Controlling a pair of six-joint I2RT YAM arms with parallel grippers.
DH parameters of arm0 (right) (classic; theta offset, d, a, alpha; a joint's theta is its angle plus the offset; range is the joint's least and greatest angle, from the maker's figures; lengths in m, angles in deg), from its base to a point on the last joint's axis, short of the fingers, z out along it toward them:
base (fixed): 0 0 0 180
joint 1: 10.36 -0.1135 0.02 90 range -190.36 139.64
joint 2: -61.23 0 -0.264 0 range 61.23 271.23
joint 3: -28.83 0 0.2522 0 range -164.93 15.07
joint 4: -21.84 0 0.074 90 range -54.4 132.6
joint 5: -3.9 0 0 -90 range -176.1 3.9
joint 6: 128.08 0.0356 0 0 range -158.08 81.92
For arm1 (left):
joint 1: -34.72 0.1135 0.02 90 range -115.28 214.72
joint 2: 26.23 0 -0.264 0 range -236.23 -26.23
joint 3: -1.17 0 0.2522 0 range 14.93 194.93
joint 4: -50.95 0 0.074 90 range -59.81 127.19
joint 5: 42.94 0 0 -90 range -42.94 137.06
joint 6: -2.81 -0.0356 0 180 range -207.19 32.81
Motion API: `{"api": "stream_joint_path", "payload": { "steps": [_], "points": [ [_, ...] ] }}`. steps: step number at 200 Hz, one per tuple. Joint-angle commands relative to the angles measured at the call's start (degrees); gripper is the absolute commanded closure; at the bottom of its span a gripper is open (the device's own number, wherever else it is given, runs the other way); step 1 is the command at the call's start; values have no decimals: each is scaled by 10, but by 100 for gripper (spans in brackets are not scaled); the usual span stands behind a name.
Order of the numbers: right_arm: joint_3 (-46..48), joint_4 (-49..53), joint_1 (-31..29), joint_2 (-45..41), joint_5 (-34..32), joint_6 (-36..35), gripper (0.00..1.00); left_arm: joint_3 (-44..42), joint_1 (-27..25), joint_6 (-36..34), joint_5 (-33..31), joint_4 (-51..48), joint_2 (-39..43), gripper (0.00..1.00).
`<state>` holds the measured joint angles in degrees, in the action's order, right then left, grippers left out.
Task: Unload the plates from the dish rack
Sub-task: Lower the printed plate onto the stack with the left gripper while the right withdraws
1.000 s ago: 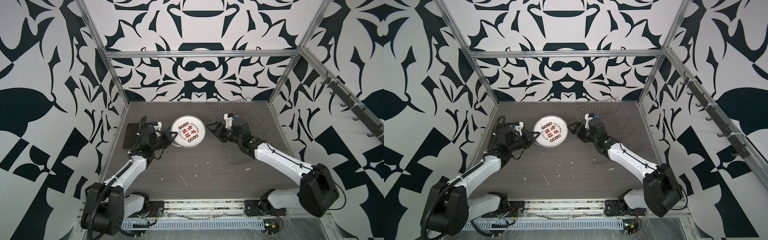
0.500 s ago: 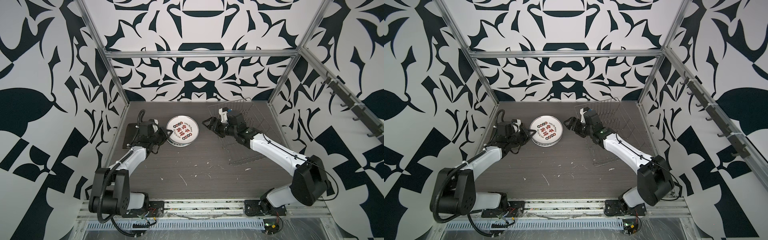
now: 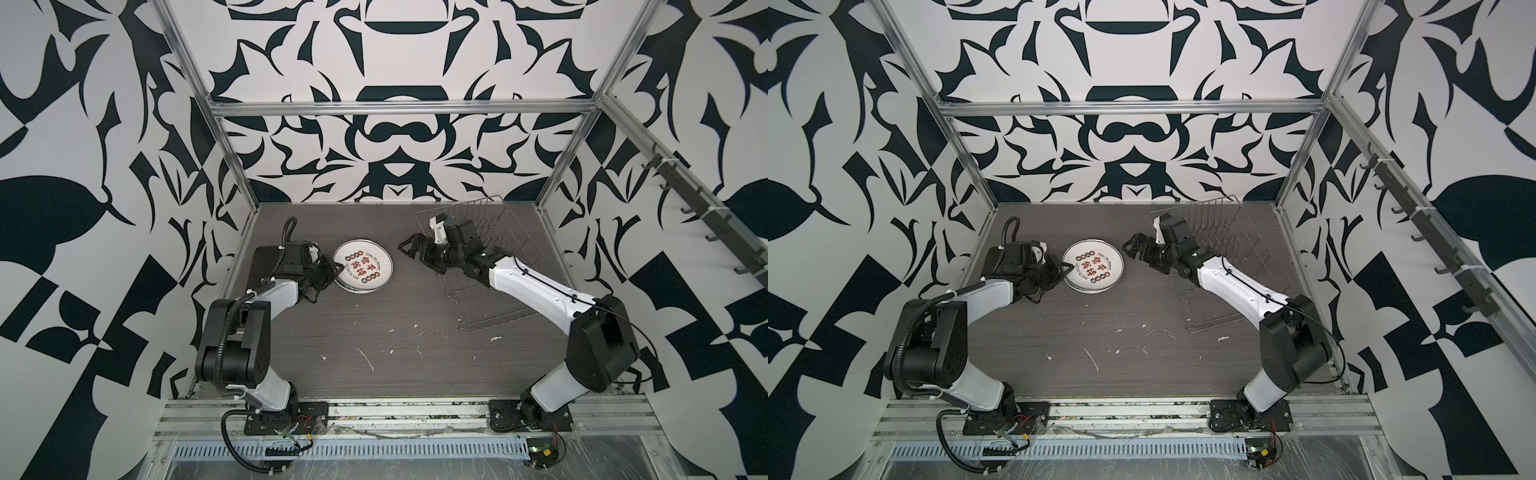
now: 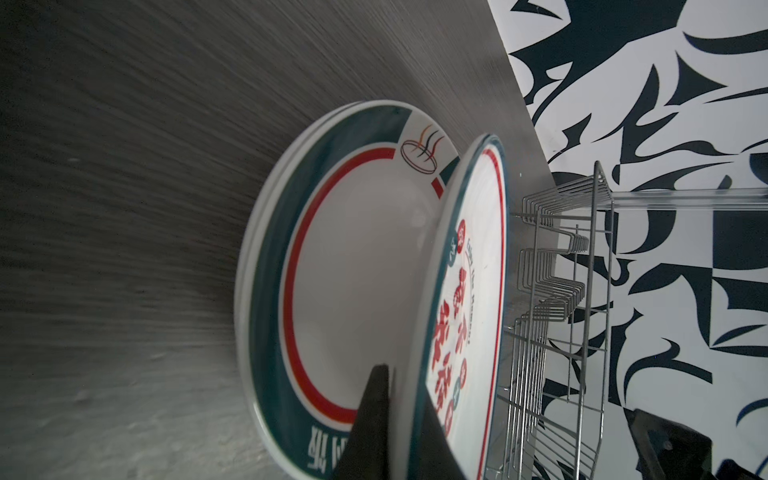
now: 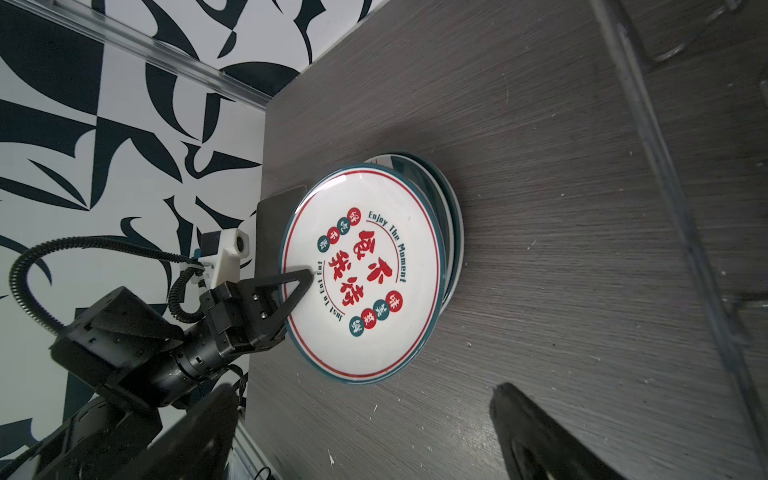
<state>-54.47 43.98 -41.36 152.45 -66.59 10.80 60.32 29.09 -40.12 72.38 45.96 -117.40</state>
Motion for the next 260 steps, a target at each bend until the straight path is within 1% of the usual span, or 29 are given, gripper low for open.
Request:
{"api": "stream_joint_path", "payload": {
  "steps": [1,89,176,210,260],
  "points": [
    [-32,15,2,-3,10,-23,1,25,4,-11,7,28,-11,100],
    [-24,19,2,-1,13,-20,1,36,9,-13,10,34,-45,100],
    [-18,20,2,-11,15,-21,1,53,10,-29,-6,-23,-56,100],
    [-15,22,1,-16,13,-20,1,57,10,-32,-9,-34,-59,97],
    [-10,25,2,-20,10,-20,1,55,11,-34,-9,-38,-55,86]
  ]
}}
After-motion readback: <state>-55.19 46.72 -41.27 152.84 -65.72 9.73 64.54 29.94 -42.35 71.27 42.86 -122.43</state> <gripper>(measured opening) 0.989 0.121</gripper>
